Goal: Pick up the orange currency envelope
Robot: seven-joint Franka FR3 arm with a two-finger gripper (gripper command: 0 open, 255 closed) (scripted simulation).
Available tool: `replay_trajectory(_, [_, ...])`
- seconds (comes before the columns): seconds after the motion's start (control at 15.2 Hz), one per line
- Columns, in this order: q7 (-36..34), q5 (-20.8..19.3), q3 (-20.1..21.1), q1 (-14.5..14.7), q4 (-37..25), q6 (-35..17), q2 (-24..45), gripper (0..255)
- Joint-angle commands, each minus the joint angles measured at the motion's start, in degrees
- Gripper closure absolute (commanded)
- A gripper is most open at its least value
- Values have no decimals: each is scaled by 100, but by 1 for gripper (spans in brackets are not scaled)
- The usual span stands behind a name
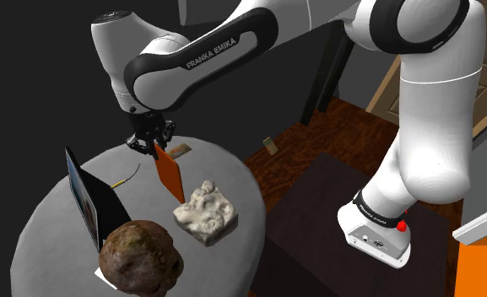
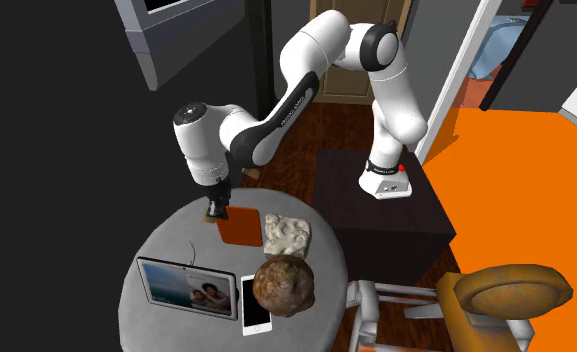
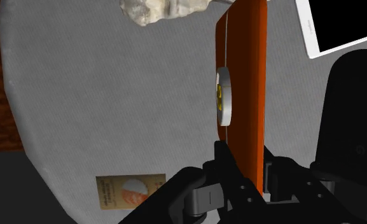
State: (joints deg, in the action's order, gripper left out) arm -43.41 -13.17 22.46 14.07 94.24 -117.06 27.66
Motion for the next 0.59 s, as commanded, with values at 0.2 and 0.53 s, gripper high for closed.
replay_trajectory(0.2, [0,-1,0,0,1,-3,1,255])
replay_trajectory(0.53, [21,34,18,-9,-51,117,-71,255])
